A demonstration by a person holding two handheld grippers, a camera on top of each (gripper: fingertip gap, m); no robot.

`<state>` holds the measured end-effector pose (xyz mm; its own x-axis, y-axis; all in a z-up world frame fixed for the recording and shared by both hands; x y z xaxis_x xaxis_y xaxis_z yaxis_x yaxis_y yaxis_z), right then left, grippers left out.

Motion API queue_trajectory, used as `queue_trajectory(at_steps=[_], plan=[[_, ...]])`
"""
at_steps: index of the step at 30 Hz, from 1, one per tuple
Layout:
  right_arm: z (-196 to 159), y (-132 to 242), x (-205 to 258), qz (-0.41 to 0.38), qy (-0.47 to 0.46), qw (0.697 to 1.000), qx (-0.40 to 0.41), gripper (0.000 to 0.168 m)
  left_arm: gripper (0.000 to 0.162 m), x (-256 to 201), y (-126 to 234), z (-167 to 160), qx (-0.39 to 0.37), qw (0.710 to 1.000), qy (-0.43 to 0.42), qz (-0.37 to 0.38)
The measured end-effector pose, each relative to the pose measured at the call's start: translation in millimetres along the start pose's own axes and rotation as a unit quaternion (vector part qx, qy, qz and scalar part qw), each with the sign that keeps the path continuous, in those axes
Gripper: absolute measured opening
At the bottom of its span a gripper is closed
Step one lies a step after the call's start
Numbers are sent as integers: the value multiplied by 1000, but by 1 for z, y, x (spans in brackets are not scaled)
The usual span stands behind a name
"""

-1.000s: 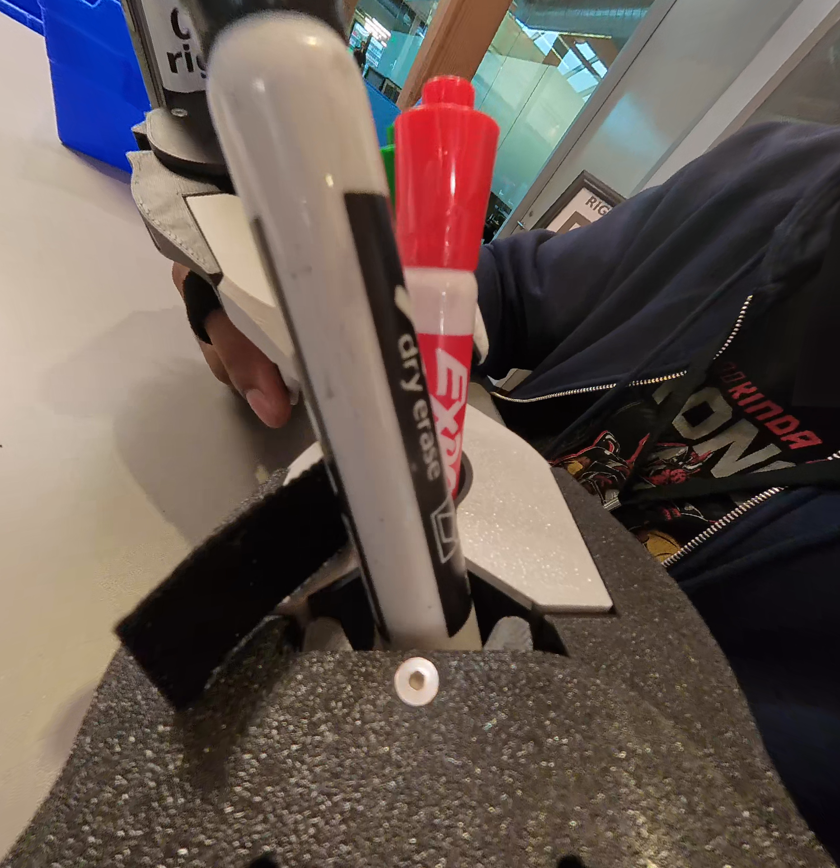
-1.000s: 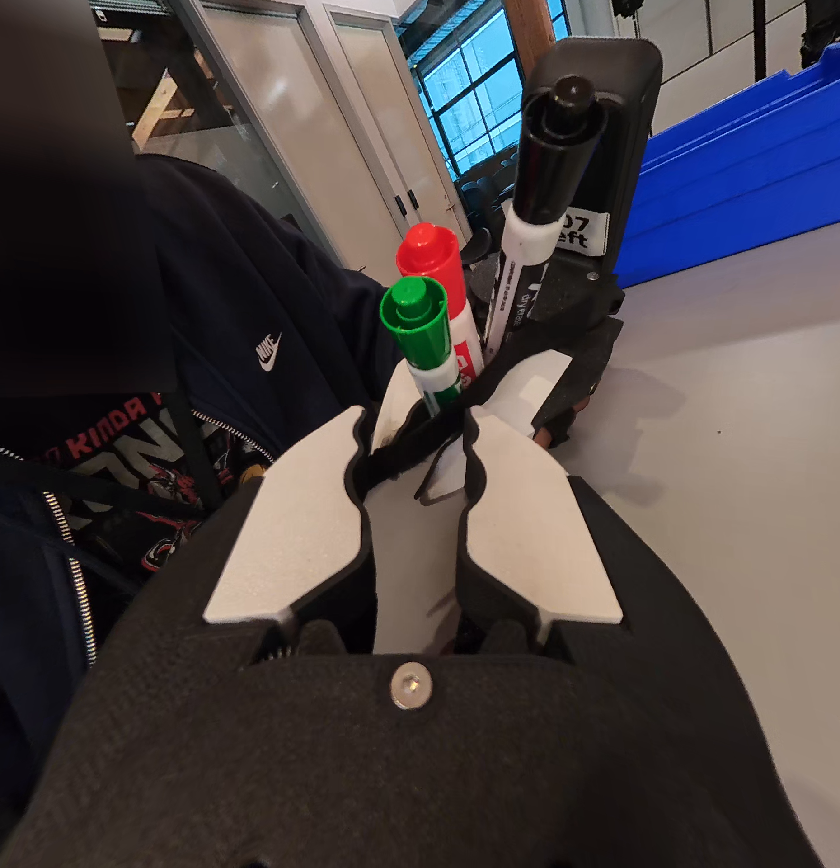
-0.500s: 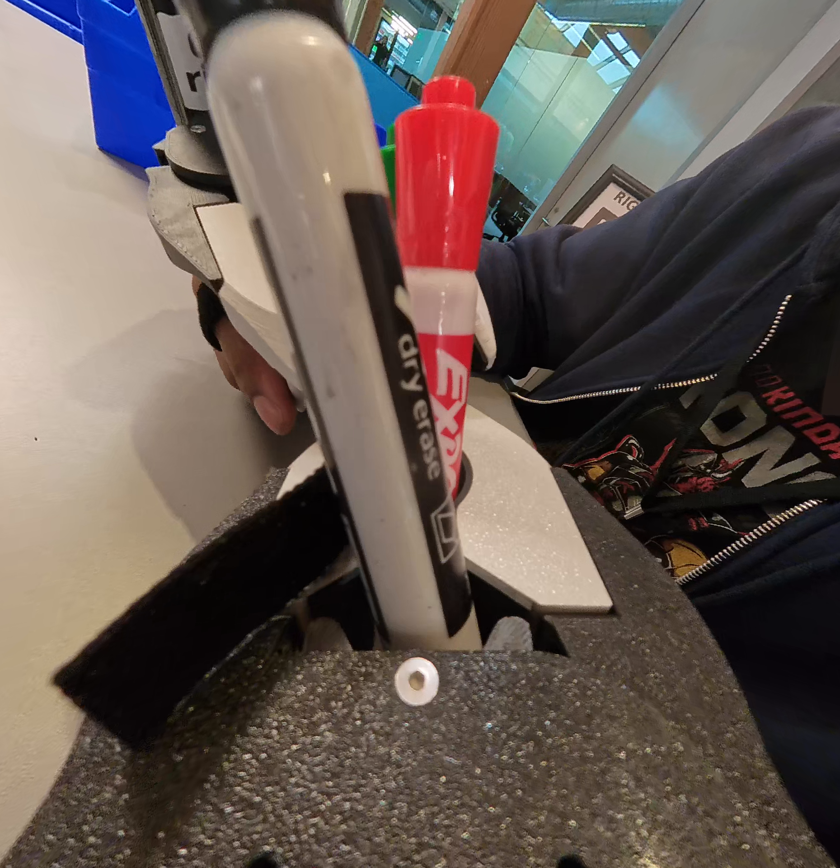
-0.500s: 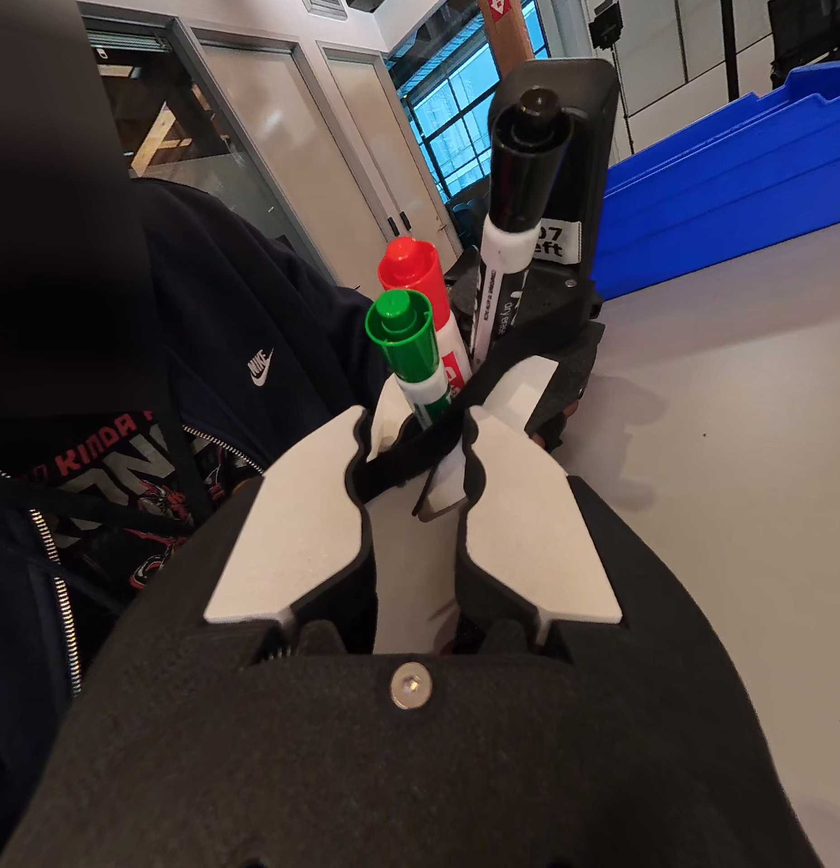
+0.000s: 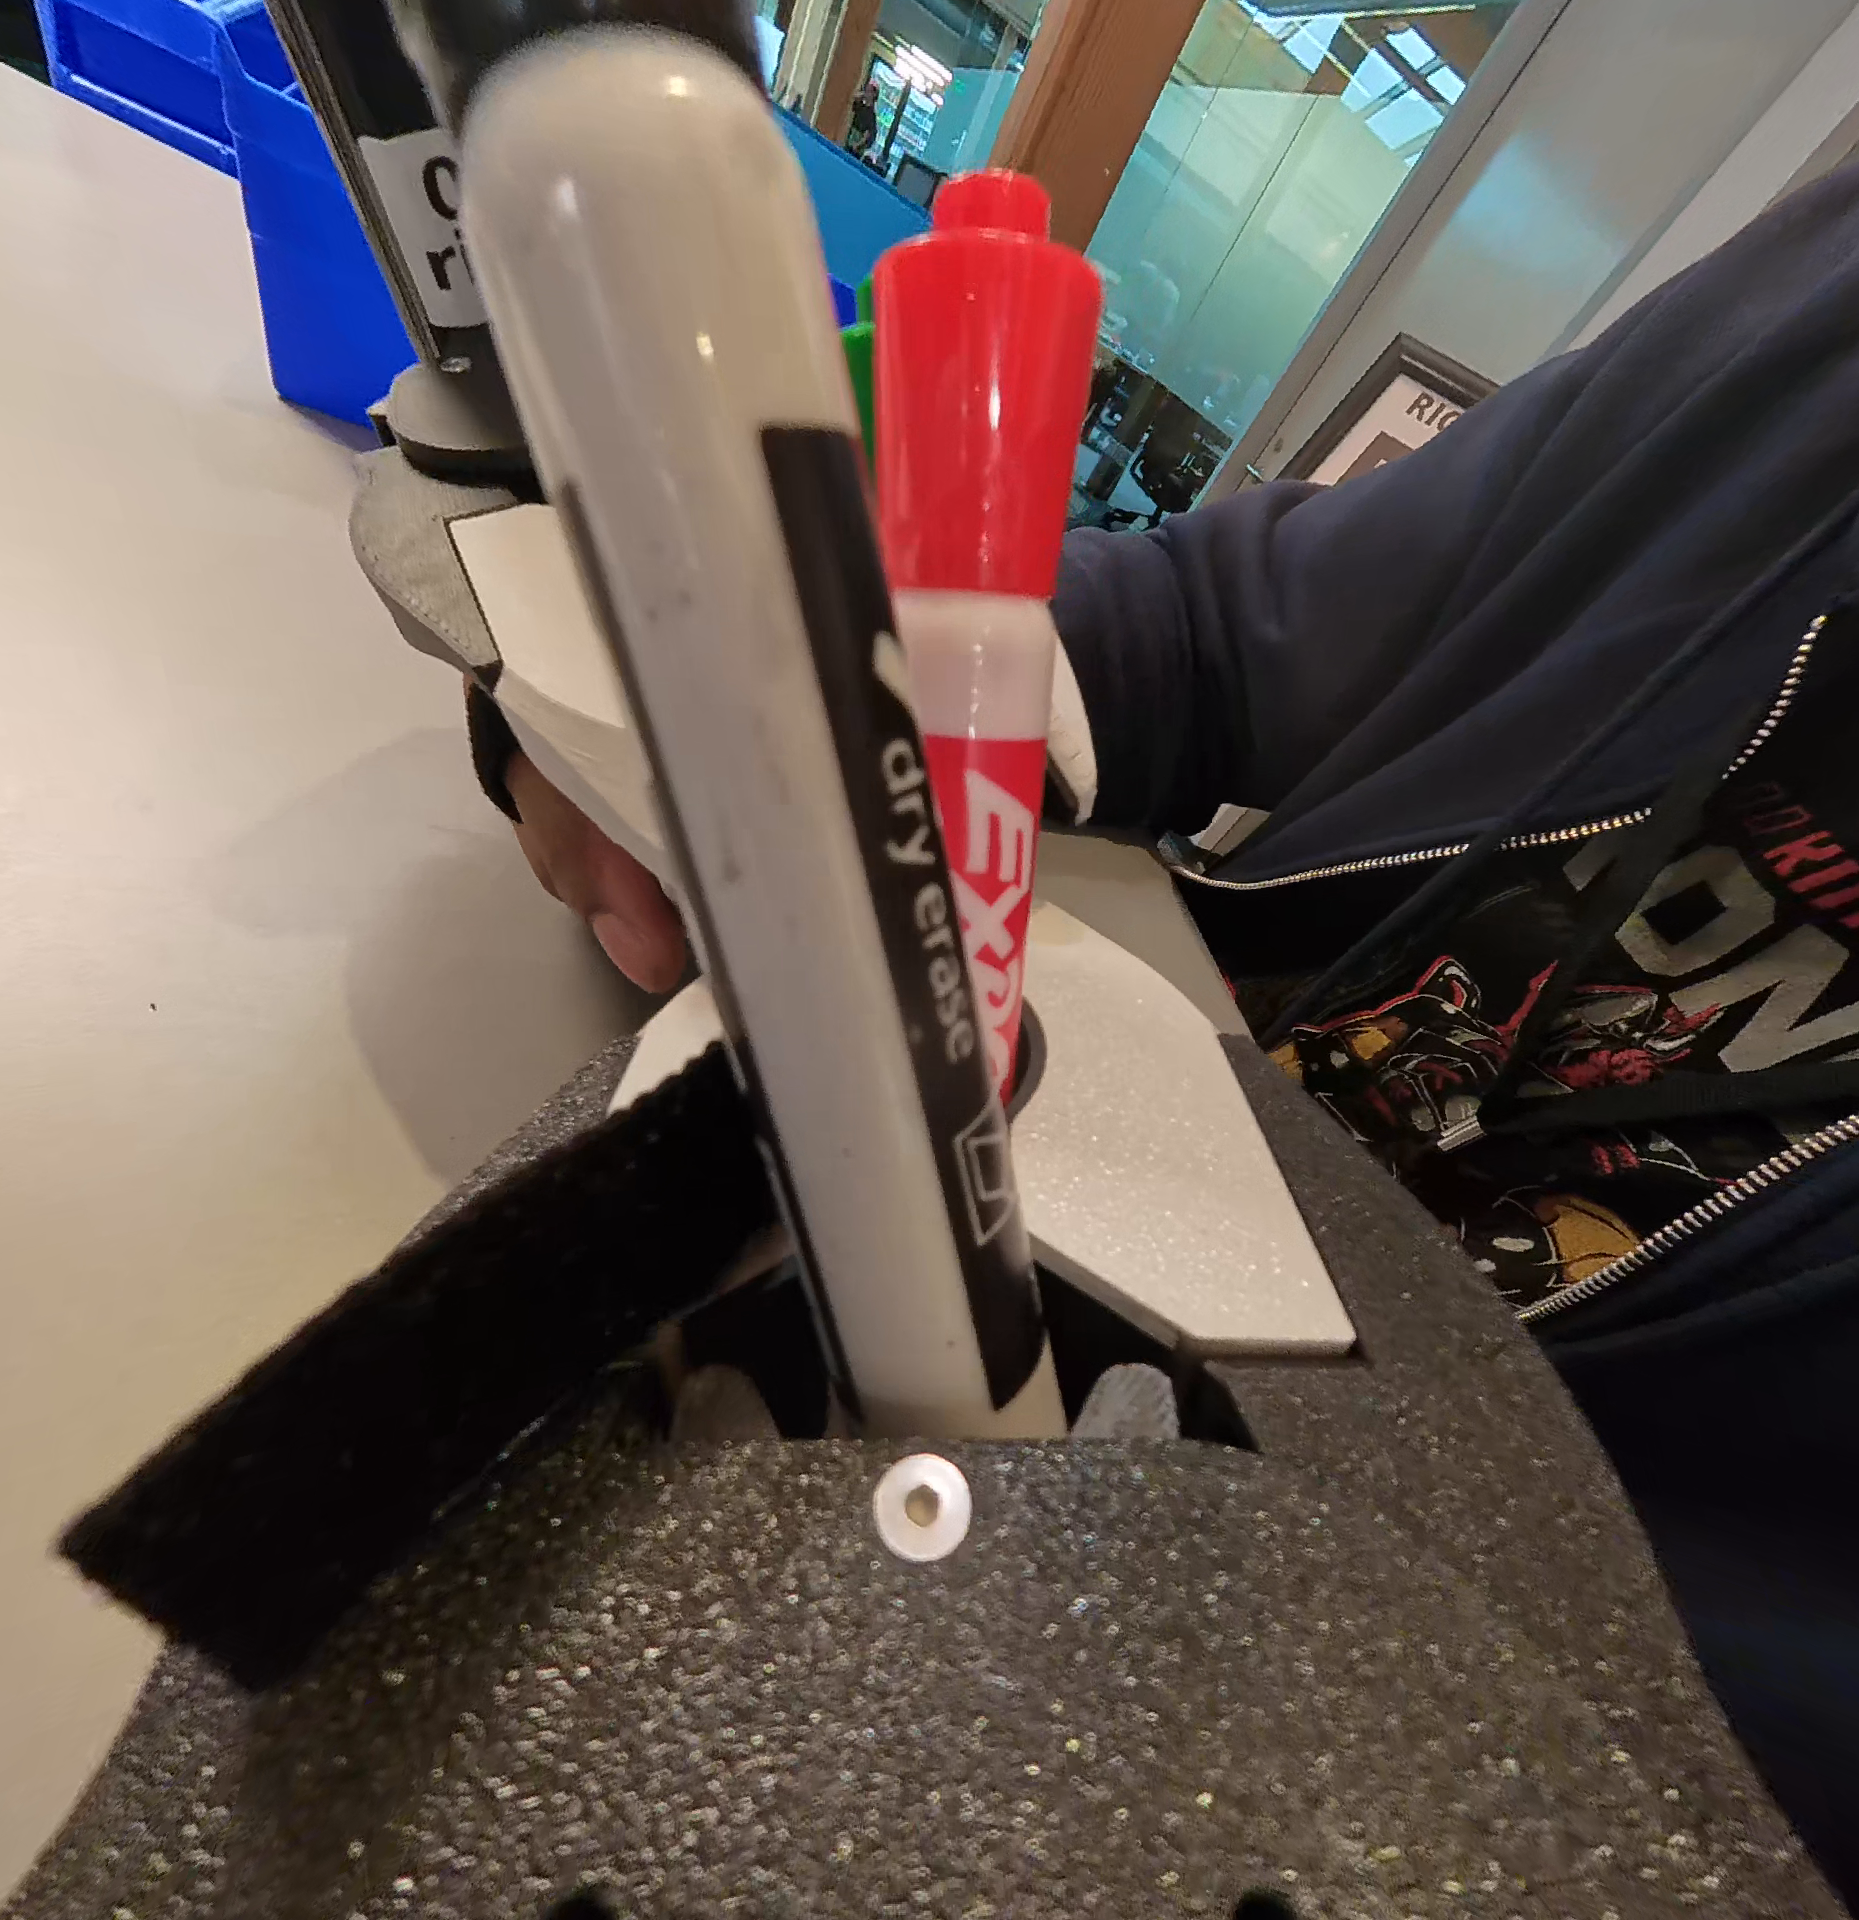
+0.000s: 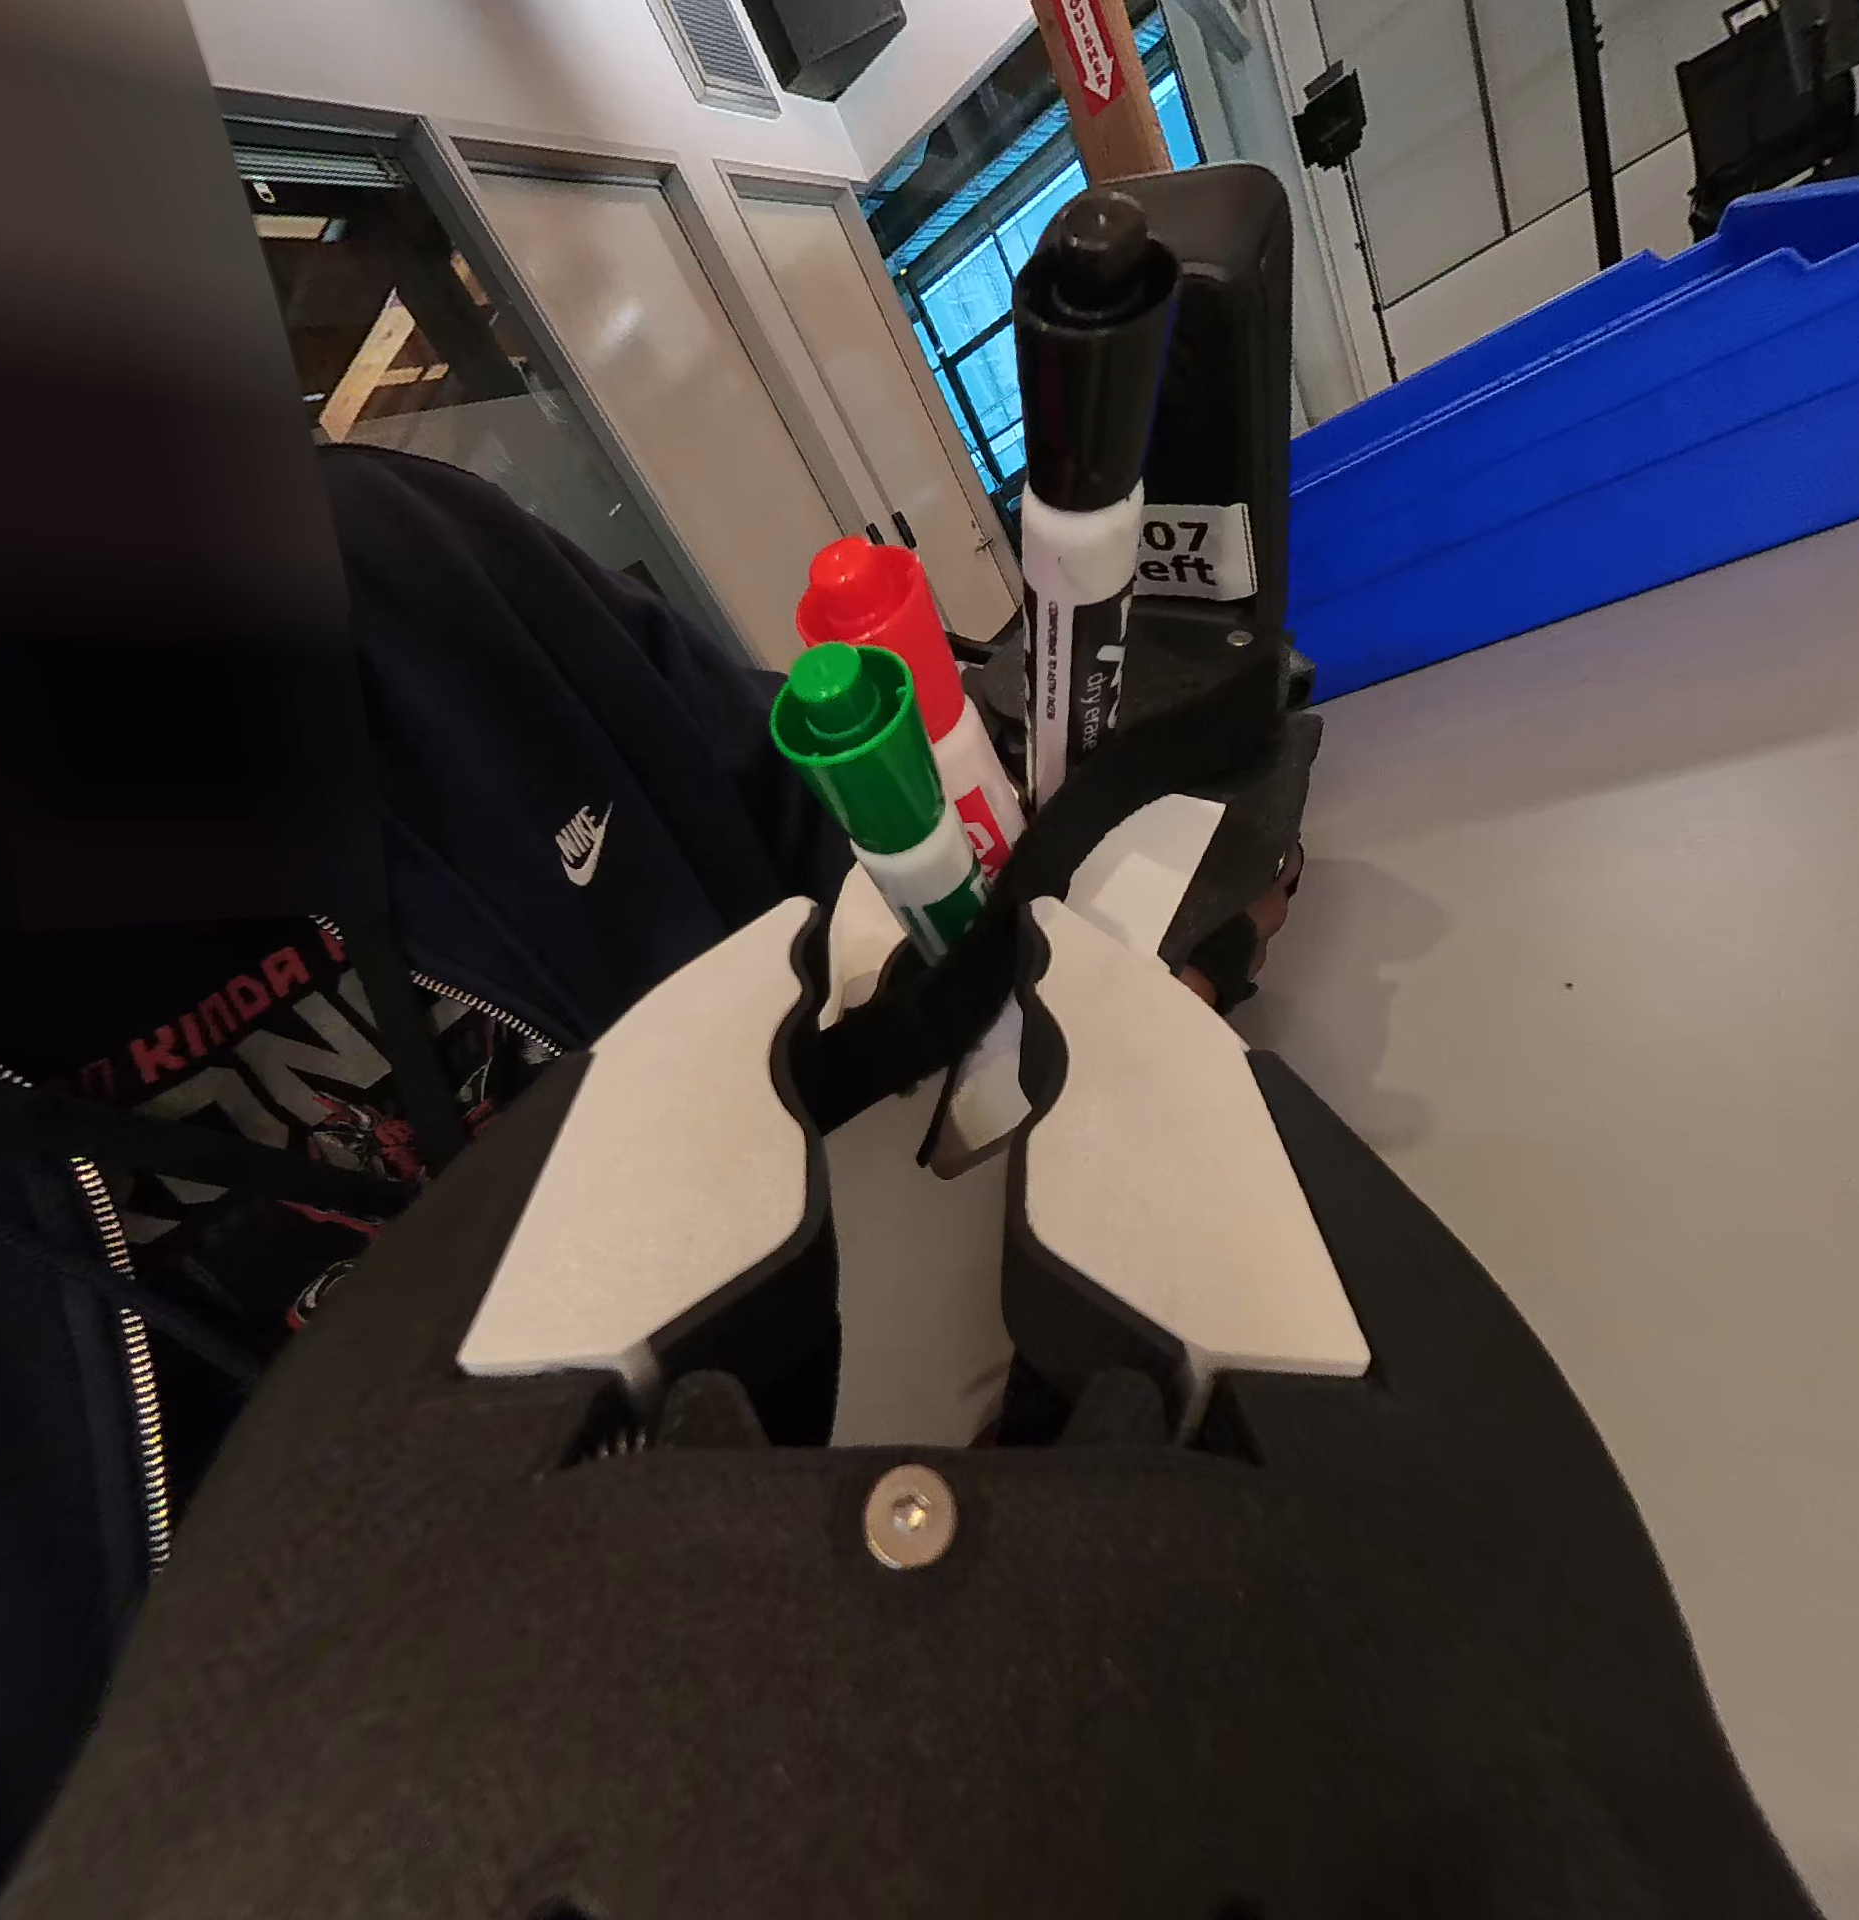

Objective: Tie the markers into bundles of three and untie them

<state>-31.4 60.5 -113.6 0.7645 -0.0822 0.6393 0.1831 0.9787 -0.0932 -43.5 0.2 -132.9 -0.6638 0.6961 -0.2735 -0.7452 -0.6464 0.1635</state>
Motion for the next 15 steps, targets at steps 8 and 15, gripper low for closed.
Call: queue_trajectory(at_steps=[8, 15], plan=[[1, 1, -2, -7, -1, 1000, -7, 34, 22, 3, 1, 1, -2, 1000, -5, 15], [1, 2, 2, 25, -14, 1000, -8, 40, 22, 1, 1, 2, -7, 1000, -14, 11]])
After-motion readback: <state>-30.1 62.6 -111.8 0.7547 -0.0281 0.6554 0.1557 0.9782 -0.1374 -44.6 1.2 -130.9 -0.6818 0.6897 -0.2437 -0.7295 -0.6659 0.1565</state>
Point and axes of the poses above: each gripper's, where its closed fingertips meet, y back along the fingers, z out of its top, x = y × z across the jaws, the point moved 5 cm from there along y, back along the fingers, and after that the axes turned 11 degrees about -y, right-handed, at the moved point
